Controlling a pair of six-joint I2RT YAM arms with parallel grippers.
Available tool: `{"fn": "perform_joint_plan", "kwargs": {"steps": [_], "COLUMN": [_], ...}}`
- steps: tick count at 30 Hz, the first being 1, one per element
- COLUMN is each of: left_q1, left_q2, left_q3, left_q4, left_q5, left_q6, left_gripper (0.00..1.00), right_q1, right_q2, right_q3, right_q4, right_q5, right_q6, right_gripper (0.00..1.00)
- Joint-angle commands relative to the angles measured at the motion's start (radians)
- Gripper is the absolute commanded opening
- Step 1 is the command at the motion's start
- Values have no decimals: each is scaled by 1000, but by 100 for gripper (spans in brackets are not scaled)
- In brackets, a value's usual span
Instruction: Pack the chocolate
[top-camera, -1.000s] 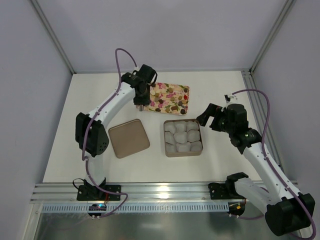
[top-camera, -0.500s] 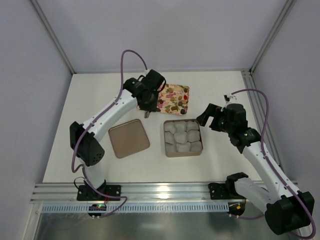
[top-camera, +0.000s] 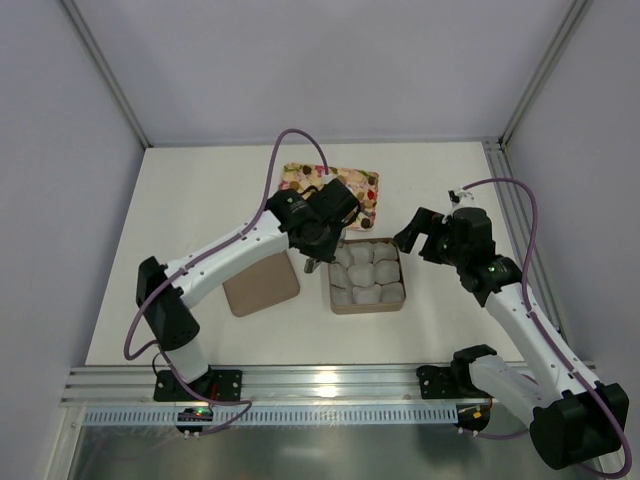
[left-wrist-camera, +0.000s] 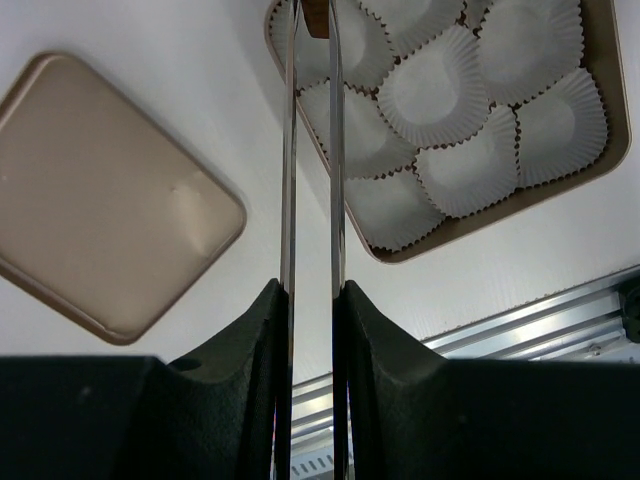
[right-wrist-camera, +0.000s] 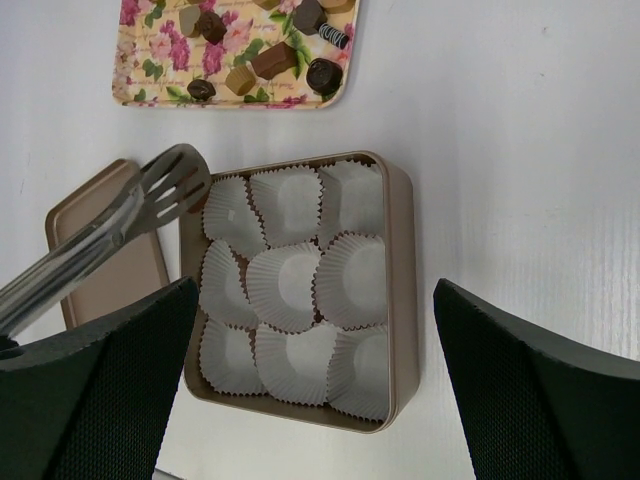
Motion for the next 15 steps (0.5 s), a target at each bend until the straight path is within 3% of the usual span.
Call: {"fn": "perform_joint_plan", "kwargs": {"steps": [1,15], "left_q1": [-23,-46], "left_q2": [-54,-31], "left_q3": [-17,-67], "left_q4": [18,44], "left_q5": [8,19], "left_q6": [-27,-41], "left_gripper": [20,22], "right_q1": [5,5], "right_q2": [-3,3], "right_q3": [32,23], "right_q4": [9,15], "right_q5": [15,15], "right_q6": [6,6], "right_gripper": [100,100]}}
